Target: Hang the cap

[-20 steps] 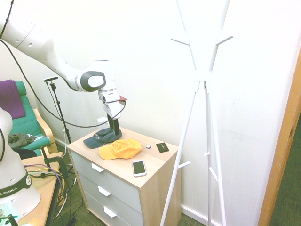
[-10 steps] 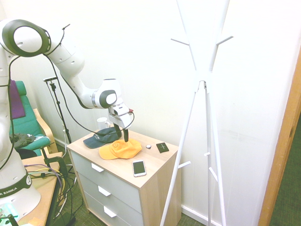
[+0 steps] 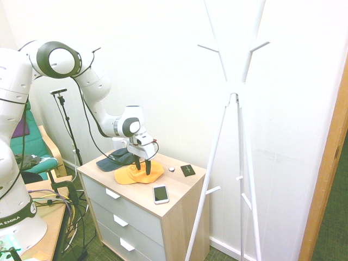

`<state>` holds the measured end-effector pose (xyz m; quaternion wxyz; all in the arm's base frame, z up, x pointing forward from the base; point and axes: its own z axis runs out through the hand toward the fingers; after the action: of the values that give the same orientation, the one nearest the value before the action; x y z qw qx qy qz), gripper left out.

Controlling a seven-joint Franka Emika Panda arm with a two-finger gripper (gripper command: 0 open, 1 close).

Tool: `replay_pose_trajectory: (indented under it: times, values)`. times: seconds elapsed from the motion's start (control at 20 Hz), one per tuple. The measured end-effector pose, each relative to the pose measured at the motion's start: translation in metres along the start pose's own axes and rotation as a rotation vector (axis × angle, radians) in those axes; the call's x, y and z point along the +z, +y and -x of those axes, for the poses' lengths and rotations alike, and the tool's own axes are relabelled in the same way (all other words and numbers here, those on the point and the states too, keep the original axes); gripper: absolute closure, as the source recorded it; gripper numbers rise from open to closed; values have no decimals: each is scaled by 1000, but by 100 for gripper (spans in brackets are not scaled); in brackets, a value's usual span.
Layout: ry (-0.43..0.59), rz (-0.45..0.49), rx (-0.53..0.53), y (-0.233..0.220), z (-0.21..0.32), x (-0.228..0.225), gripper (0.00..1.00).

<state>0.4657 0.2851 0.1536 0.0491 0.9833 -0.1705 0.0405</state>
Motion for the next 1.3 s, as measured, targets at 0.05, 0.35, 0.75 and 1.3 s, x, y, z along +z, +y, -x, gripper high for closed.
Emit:
replay_pose_trajectory:
  times: [0.05,0.35,0.75,1.3]
  values:
    - [6,0,-1,0,-1,0,100]
    - [35,-17,9,3,-11,-5,100]
    - [51,-19,0,2,-8,-11,100]
    - [51,-13,-4,1,-6,-7,100]
